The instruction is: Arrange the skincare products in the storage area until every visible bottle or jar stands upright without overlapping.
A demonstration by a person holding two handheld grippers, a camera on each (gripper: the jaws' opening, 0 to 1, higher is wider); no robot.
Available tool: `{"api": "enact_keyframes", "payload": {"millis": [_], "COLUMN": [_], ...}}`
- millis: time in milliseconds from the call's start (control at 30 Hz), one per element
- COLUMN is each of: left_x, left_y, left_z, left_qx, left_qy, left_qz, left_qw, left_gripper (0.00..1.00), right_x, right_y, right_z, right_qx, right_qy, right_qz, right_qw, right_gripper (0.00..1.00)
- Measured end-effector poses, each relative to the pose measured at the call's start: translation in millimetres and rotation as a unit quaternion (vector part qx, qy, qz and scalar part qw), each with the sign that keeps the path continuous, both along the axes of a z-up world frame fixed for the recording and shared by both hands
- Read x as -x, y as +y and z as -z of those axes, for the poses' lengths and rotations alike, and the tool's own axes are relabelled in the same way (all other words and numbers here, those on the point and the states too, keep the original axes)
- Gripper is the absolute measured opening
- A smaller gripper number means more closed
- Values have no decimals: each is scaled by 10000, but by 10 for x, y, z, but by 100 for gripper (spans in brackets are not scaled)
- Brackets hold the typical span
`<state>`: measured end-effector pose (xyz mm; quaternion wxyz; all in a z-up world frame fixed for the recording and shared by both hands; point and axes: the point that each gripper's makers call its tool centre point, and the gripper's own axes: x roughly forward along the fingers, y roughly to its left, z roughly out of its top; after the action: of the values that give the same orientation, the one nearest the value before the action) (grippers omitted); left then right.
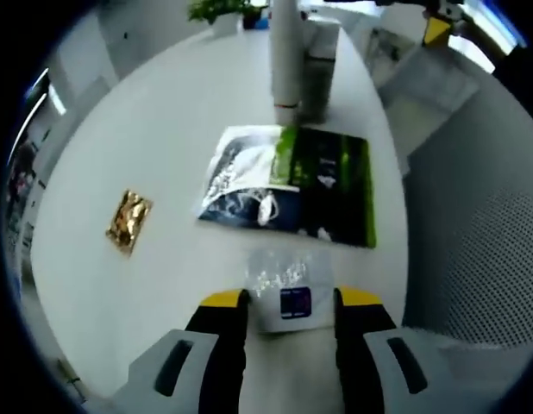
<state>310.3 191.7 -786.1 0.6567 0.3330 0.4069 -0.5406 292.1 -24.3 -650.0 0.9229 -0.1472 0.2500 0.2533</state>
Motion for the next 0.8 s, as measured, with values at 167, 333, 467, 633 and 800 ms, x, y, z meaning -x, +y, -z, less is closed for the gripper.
{"api": "enact_keyframes", "payload": {"millis": [167,333,467,633,800], "left_x": [67,128,149,169,192], "left_y": [-17,-36,-43,-49,-55], "left_z": [5,6,18,23,15], "left_qx": [-24,-108,-169,-232,-281], "left_qy": [-5,3,-1,-3,-7], "left_qz": [301,539,776,979,1100], "left_qw": [9995,9985,9968,9949,9935], "left_gripper": [37,36,36,36,37], "right_x": [-3,4,8,-9,-19], "right_y": [0,-12,-9,2,-9], "right_z": [-10,-3,2,-13,-26], "right_qx": [-7,15,18,30,40], "right_qy": [-12,8,34,19,-2], "right_qz": [1,11,-2,-27,-29], "right_qw": [10000,10000,10000,10000,10000], "right_gripper": [99,99,99,99,99]}}
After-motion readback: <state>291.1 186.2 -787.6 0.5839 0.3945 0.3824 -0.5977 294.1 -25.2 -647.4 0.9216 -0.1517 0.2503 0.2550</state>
